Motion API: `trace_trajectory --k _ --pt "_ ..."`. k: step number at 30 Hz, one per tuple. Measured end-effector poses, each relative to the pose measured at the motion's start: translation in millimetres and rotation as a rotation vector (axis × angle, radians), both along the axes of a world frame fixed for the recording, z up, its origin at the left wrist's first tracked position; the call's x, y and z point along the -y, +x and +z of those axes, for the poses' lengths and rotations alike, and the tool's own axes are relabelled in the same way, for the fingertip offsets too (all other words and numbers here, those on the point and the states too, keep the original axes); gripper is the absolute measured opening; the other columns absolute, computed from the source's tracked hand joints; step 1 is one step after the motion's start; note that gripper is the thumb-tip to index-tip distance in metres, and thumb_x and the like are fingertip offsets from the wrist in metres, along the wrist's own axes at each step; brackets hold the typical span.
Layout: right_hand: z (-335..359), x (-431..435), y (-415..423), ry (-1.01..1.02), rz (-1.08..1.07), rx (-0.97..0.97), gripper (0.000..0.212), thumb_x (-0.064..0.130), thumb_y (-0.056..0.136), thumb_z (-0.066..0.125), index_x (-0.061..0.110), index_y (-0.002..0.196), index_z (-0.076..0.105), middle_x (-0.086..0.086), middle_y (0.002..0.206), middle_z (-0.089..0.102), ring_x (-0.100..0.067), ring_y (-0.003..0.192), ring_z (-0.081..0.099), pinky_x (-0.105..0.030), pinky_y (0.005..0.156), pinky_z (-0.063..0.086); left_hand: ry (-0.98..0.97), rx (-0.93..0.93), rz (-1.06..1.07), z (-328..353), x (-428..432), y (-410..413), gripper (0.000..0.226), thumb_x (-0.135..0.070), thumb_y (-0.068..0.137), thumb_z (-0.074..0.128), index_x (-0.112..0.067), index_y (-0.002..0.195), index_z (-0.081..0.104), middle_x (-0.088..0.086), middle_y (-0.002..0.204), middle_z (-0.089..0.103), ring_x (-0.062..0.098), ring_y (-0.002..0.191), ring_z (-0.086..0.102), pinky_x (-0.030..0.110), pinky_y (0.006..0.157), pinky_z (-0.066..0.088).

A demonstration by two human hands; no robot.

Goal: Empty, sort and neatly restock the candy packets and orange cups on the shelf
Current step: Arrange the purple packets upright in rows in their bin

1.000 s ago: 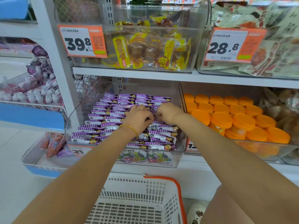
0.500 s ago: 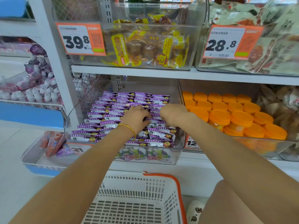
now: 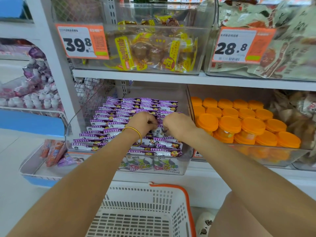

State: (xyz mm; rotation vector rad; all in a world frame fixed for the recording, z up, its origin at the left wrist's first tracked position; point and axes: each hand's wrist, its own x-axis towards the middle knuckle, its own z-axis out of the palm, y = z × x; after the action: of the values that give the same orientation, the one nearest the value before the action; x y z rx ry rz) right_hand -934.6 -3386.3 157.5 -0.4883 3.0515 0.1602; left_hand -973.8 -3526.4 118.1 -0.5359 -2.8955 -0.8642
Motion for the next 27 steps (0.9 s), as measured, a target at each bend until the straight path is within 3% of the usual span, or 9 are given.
trace_trajectory --k 3,5,7,9,13,16,22,27 --pt "3.4 -4.9 2.1 -0.040 -0.002 0.037 0.009 0.014 0.092 0.060 0.006 0.090 0.063 -0.010 0.089 0.061 -0.030 0.090 0.062 -0.033 0.071 0.048 0.113 0.008 0.002 4.7 0.5 2.9 0.019 -0.015 0.091 0.059 -0.007 0.102 0.071 0.007 0.096 0.068 0.019 0.084 0.059 0.026 0.076 0.046" --pt "13.0 -9.7 6.9 -0.087 -0.002 -0.031 0.014 0.014 0.092 0.059 0.007 0.103 0.065 -0.011 0.099 0.065 -0.029 0.094 0.062 -0.034 0.074 0.050 0.124 0.009 -0.025 9.3 1.6 6.8 0.021 -0.022 0.094 0.054 -0.007 0.099 0.069 0.004 0.082 0.062 0.019 0.075 0.055 0.026 0.066 0.042" --pt "19.8 -16.1 11.3 -0.085 -0.005 -0.120 0.012 0.013 0.092 0.057 0.012 0.099 0.066 -0.007 0.098 0.066 -0.026 0.092 0.062 -0.032 0.067 0.048 0.118 0.059 -0.093 12.9 2.1 13.3 0.023 -0.027 0.094 0.055 -0.008 0.095 0.068 0.002 0.076 0.059 0.016 0.070 0.052 0.027 0.064 0.041" --pt "22.8 -17.4 16.2 -0.019 0.008 -0.063 0.010 0.017 0.090 0.059 0.016 0.093 0.069 -0.004 0.095 0.067 -0.024 0.090 0.063 -0.031 0.063 0.046 0.059 0.058 -0.145 12.7 0.6 17.6 0.019 -0.025 0.091 0.060 -0.009 0.094 0.070 0.004 0.085 0.064 0.017 0.078 0.055 0.027 0.071 0.044" --pt "9.5 -8.9 15.1 0.087 0.045 0.083 0.013 0.017 0.091 0.061 0.012 0.100 0.068 -0.007 0.100 0.064 -0.025 0.088 0.059 -0.031 0.065 0.043 0.025 0.015 -0.095 9.5 -2.6 17.8 0.013 -0.016 0.087 0.064 -0.006 0.093 0.070 0.008 0.092 0.066 0.016 0.082 0.055 0.023 0.072 0.040" --pt "7.4 -11.4 12.5 0.051 0.022 0.017 0.003 0.013 0.091 0.061 0.013 0.091 0.064 -0.006 0.097 0.064 -0.025 0.093 0.062 -0.030 0.066 0.043 0.066 0.029 -0.065 8.4 -0.9 17.2 0.011 -0.013 0.086 0.066 -0.005 0.091 0.071 0.010 0.094 0.068 0.018 0.084 0.058 0.026 0.076 0.044" --pt "16.2 -20.1 20.0 -0.011 0.007 -0.249 0.014 0.014 0.094 0.057 0.015 0.080 0.058 -0.005 0.086 0.064 -0.024 0.083 0.062 -0.029 0.059 0.045 0.101 0.073 -0.028 9.1 2.4 14.8 0.011 -0.010 0.084 0.068 -0.003 0.090 0.073 0.010 0.101 0.070 0.023 0.094 0.063 0.033 0.090 0.048" --pt "9.7 -16.0 25.4 -0.060 0.040 -0.241 0.012 0.014 0.096 0.053 0.014 0.087 0.060 -0.006 0.085 0.064 -0.025 0.081 0.062 -0.033 0.065 0.051 0.063 0.083 -0.047 11.6 1.8 16.3 0.015 -0.010 0.085 0.067 -0.001 0.095 0.073 0.011 0.109 0.069 0.024 0.099 0.063 0.031 0.090 0.048"
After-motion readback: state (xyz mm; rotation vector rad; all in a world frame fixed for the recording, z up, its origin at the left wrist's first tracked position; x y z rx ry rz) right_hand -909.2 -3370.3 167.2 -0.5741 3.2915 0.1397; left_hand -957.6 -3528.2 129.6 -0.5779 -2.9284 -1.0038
